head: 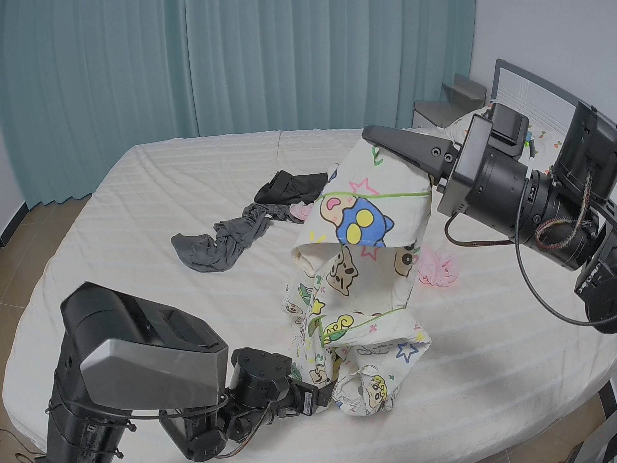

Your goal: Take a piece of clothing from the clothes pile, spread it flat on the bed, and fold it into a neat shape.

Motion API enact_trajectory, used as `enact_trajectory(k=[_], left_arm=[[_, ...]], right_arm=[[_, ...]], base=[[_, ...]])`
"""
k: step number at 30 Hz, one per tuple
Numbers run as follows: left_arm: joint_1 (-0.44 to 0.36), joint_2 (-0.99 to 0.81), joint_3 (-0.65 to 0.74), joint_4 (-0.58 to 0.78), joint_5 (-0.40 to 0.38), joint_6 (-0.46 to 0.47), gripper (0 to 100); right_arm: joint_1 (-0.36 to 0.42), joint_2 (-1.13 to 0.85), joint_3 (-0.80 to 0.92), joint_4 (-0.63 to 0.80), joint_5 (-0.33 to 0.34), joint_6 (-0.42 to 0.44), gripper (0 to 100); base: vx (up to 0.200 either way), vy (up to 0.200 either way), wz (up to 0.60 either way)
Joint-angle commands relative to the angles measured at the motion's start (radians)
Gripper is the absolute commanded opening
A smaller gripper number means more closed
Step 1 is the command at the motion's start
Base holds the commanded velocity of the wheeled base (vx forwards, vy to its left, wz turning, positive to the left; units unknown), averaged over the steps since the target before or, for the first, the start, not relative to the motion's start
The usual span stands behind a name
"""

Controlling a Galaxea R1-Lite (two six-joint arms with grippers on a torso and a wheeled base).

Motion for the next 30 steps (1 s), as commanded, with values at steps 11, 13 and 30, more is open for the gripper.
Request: enact_trajectory(k=[11, 13, 30], left_arm=[[-0.002, 0.061, -0.053, -0.038, 0.006, -0.075, 0], [-0.002, 0.057, -0.04, -0.038, 0.028, -0.084, 0], [0.21, -0.41, 0.09, -0.107, 0.054, -0.146, 0]], right_arm=[[0.009, 0.018, -0.017, 0.003, -0.003, -0.001, 0], [0.004, 0.018, -0.021, 0.005, -0.003, -0.001, 0], [-0.29, -0.035, 0.215, 0.006, 0.005, -0.002, 0]], base=[[0.0, 0.0, 0.0], [0.0, 0.0, 0.0], [0.0, 0.0, 0.0]])
